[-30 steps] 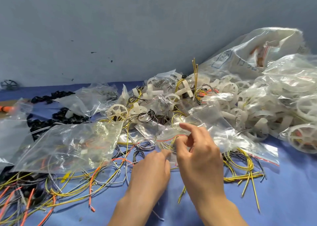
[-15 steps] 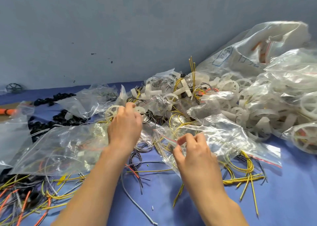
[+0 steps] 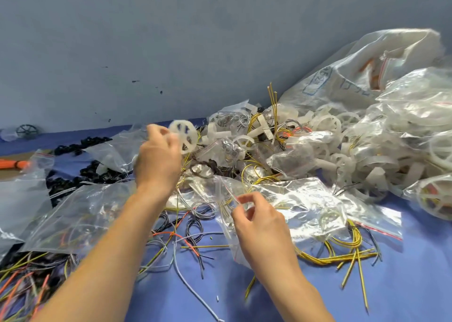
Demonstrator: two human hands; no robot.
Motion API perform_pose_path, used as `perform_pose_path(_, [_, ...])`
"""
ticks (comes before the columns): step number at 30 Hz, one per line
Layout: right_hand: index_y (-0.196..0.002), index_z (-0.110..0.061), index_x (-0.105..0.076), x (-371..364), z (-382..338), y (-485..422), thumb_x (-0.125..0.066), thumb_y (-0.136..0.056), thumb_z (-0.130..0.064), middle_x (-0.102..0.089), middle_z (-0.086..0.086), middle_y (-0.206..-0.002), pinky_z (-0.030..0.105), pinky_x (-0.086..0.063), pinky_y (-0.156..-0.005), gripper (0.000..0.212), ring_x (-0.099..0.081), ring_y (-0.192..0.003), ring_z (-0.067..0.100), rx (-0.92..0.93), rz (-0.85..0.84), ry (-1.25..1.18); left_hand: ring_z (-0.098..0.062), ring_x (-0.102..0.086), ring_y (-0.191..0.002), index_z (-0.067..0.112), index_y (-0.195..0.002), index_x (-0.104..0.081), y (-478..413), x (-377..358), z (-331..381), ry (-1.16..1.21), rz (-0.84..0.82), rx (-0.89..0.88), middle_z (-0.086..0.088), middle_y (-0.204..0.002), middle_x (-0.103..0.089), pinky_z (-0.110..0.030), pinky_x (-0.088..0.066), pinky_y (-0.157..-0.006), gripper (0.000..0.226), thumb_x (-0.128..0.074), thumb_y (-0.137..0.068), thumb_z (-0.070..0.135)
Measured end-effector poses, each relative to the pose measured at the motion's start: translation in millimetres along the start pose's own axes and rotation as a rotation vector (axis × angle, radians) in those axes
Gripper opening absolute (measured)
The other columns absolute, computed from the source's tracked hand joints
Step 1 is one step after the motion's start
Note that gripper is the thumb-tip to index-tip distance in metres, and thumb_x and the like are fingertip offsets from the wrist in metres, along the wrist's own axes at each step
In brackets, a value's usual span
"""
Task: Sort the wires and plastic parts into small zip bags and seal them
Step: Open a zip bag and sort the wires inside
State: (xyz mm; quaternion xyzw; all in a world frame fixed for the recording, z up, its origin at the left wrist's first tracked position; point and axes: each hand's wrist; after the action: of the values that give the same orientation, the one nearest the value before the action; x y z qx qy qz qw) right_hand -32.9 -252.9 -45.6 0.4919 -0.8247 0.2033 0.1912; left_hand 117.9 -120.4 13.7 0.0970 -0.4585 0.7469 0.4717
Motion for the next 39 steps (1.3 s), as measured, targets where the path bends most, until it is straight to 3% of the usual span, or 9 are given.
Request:
perform_pose_path(3, [-0.105, -0.031, -0.055, -3.9, -3.6, 2.2, -0.048, -0.092, -0.031, -0.066, -0.003, -0.092, 0.037, -0.046, -0.080, 0.015, -0.059, -0.091, 0.021, 0.016, 0.037, -0.018, -0.010, -0.054, -0.056, 0.020, -0.092, -0.055, 37.5, 35.2, -3.8, 0.826, 0.029, 0.417, 0.006, -0.069, -0.056, -0.027, -0.044, -0.051, 0.016, -0.043, -0.101, 0.027])
perform_pose_path(7, [-0.102, -0.030, -0.057, -6.8, -8.3, 7.3, -0.050, -0.093, -0.032, -0.065, -0.005, -0.087, 0.035, -0.042, -0.072, 0.012, -0.058, -0.085, 0.021, 0.017, 0.119, -0.049, -0.011, -0.054, -0.054, 0.010, -0.063, -0.061, 89.9, 53.3, -0.9, 1.480, -0.573, 0.842, -0.004, -0.064, -0.056, -0.020, -0.052, -0.048, 0.032, -0.051, -0.093, 0.012])
perform_pose_path(14, [-0.091, -0.031, -0.054, -6.8, -10.1, 26.6, -0.051, -0.095, -0.037, -0.062, -0.012, -0.085, 0.034, -0.038, -0.066, 0.008, -0.056, -0.077, 0.013, 0.159, 0.206, -0.007, -0.010, -0.051, -0.043, 0.002, -0.106, -0.061, 116.7, 46.0, -12.3, 0.897, -0.632, 0.543, -0.010, -0.070, -0.061, -0.020, -0.043, -0.036, 0.021, -0.043, -0.102, 0.012])
perform_pose_path(19, [-0.094, -0.030, -0.056, -11.6, -20.9, 45.1, -0.050, -0.094, -0.041, -0.056, -0.011, -0.085, 0.035, -0.045, -0.057, 0.012, -0.059, -0.070, 0.016, 0.379, 0.281, 0.160, -0.006, -0.051, -0.045, 0.023, -0.100, -0.067, 128.5, 52.6, -16.6, 0.648, -0.583, 0.132, 0.001, -0.068, -0.070, -0.019, -0.041, -0.043, 0.016, -0.052, -0.099, 0.018])
perform_pose_path(26, [-0.093, -0.033, -0.056, -22.3, -33.8, 65.8, -0.052, -0.092, -0.044, -0.062, -0.014, -0.082, 0.030, -0.044, -0.046, 0.012, -0.062, -0.062, 0.012, 0.493, 0.275, 0.269, -0.007, -0.034, -0.037, 0.014, -0.059, -0.055, 121.5, 46.0, -5.6, 0.822, -0.835, 0.458, 0.003, -0.043, -0.044, -0.015, -0.022, -0.041, 0.043, -0.035, -0.091, -0.007])
perform_pose_path(28, [-0.092, -0.033, -0.057, -23.7, -36.0, 67.6, -0.050, -0.091, -0.044, -0.064, -0.015, -0.081, 0.030, -0.043, -0.048, 0.013, -0.062, -0.064, 0.010, 0.485, 0.275, 0.248, -0.011, -0.053, -0.052, 0.009, -0.064, -0.064, 120.3, 47.7, -3.1, 0.934, -0.955, 0.465, -0.006, -0.057, -0.058, -0.021, -0.040, -0.048, 0.048, -0.029, -0.087, -0.014])
perform_pose_path(30, [-0.090, -0.032, -0.056, -22.7, -38.9, 67.6, -0.050, -0.090, -0.043, -0.063, -0.015, -0.076, 0.027, -0.037, -0.048, 0.013, -0.059, -0.064, 0.010, 0.480, 0.298, 0.237, -0.031, -0.063, -0.089, -0.004, -0.088, -0.069, 114.6, 47.1, -0.9, 1.045, -1.049, 0.452, -0.032, -0.092, -0.065, -0.040, -0.053, -0.083, 0.042, -0.029, -0.089, -0.017])
perform_pose_path(33, [-0.094, -0.034, -0.056, -19.7, -41.0, 68.8, -0.046, -0.090, -0.045, -0.064, -0.015, -0.078, 0.029, -0.037, -0.050, 0.016, -0.059, -0.065, 0.011, 0.469, 0.280, 0.204, -0.052, -0.043, -0.128, -0.019, -0.121, -0.052, 110.5, 44.7, 4.5, 1.170, -1.191, 0.413, -0.042, -0.129, -0.048, -0.057, -0.029, -0.110, 0.033, -0.037, -0.093, -0.011])
perform_pose_path(39, [-0.092, -0.034, -0.052, -15.0, -34.4, 67.6, -0.043, -0.088, -0.052, -0.066, -0.013, -0.080, 0.033, -0.044, -0.063, 0.021, -0.060, -0.072, 0.013, 0.385, 0.168, 0.132, -0.028, -0.062, -0.099, -0.007, -0.103, -0.064, 122.5, 34.8, 23.1, 1.154, -1.258, 0.451, -0.025, -0.101, -0.061, -0.034, -0.048, -0.085, 0.025, -0.054, -0.089, 0.011])
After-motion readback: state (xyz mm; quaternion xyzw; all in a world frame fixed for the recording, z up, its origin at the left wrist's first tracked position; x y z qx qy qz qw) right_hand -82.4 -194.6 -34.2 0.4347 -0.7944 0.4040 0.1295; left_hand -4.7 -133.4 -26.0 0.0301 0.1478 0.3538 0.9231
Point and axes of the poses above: each hand's wrist, its own y-axis away from the middle knuckle, its own x-axis out of the back of the hand, z = x × y
